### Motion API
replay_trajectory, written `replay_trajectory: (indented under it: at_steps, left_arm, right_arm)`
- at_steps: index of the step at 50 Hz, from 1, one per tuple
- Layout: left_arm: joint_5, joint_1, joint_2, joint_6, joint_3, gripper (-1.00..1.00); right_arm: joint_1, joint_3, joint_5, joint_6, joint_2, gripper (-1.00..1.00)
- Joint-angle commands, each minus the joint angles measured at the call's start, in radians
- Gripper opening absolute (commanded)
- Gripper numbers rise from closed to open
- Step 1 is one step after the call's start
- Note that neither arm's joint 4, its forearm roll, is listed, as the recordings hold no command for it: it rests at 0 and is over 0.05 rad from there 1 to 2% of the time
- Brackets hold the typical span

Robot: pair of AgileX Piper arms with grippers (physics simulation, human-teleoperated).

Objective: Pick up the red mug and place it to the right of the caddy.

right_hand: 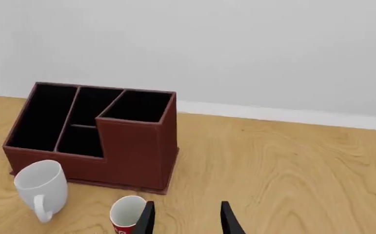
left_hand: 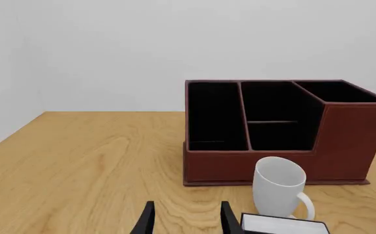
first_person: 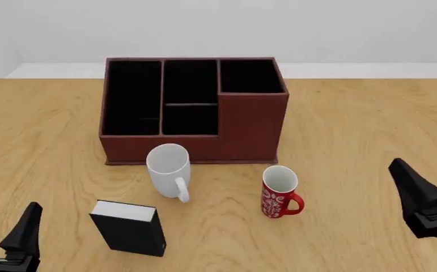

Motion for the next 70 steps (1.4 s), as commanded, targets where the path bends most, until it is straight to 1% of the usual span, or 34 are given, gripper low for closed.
replay_trajectory:
  at_steps: [1,2,3,4,5,7,9,12,13,15,17,18,19,23,27,28,30,38,39,50,57,58,60,70]
  left_arm:
    - [0.000,0.000,0.000,0.000,0.000,1.00]
    - [0.000,0.000,0.000,0.000,0.000,1.00]
    - [0.000,0.000,0.000,0.000,0.000,1.00]
    - [0.000,0.000,0.000,0.000,0.000,1.00]
    - [0.000,0.000,0.000,0.000,0.000,1.00]
    - [0.000,0.000,0.000,0.000,0.000,1.00]
    - [0.000,0.000,0.000,0.000,0.000,1.00]
    - [0.000,0.000,0.000,0.000,0.000,1.00]
    - [0.000,0.000,0.000,0.000,0.000,1.00]
    - [0.000,0.000,0.000,0.000,0.000,1.00]
    - [0.000,0.000,0.000,0.000,0.000,1.00]
    - [0.000,0.000,0.000,0.000,0.000,1.00]
    - [0.000,0.000,0.000,0.000,0.000,1.00]
    - [0.000,0.000,0.000,0.000,0.000,1.00]
    - [0.000,0.000,0.000,0.000,0.000,1.00]
    - [0.000,0.000,0.000,0.000,0.000,1.00]
    - [0.000,0.000,0.000,0.000,0.000,1.00]
    - [0.000,0.000,0.000,0.000,0.000,1.00]
    - [0.000,0.000,0.000,0.000,0.000,1.00]
    - [0.000,0.000,0.000,0.000,0.000,1.00]
    - [0.000,0.000,0.000,0.000,0.000,1.00]
    - [0.000,0.000,0.000,0.000,0.000,1.00]
    - [0.000,0.000,0.000,0.000,0.000,1.00]
    - [0.000,0.000,0.000,0.000,0.000,1.00]
  right_arm:
    - [0.115,-0.141,0.010,-0.004,0.235,1.00]
    - [0.151,-0.153,0.024,-0.010,0.262,1.00]
    - [0.170,-0.161,0.032,0.015,0.281,1.00]
    - [0.194,-0.167,0.040,0.028,0.300,1.00]
    - [0.198,-0.168,0.035,0.020,0.307,1.00]
    - [0.224,-0.180,0.046,0.035,0.352,1.00]
    - [0.236,-0.186,0.046,0.017,0.362,1.00]
    - [0.266,-0.191,0.045,0.030,0.402,1.00]
    - [0.288,-0.193,0.046,0.058,0.425,1.00]
    - [0.299,-0.194,0.045,0.051,0.440,1.00]
    - [0.322,-0.195,0.050,0.075,0.462,1.00]
    - [0.316,-0.191,0.046,0.049,0.471,1.00]
    - [0.316,-0.187,0.042,0.040,0.475,1.00]
    - [0.323,-0.177,0.033,0.039,0.501,1.00]
    - [0.315,-0.171,0.028,0.014,0.512,1.00]
    - [0.316,-0.169,0.025,0.021,0.518,1.00]
    - [0.308,-0.161,0.013,0.010,0.532,1.00]
    - [0.277,-0.128,-0.034,-0.001,0.566,1.00]
    - [0.276,-0.128,-0.035,0.011,0.570,1.00]
    - [0.265,-0.098,-0.100,0.002,0.643,1.00]
    - [0.270,-0.078,-0.152,0.010,0.699,1.00]
    - [0.276,-0.076,-0.155,0.020,0.710,1.00]
    - [0.271,-0.070,-0.169,0.014,0.722,1.00]
    - [0.283,-0.046,-0.222,0.017,0.786,1.00]
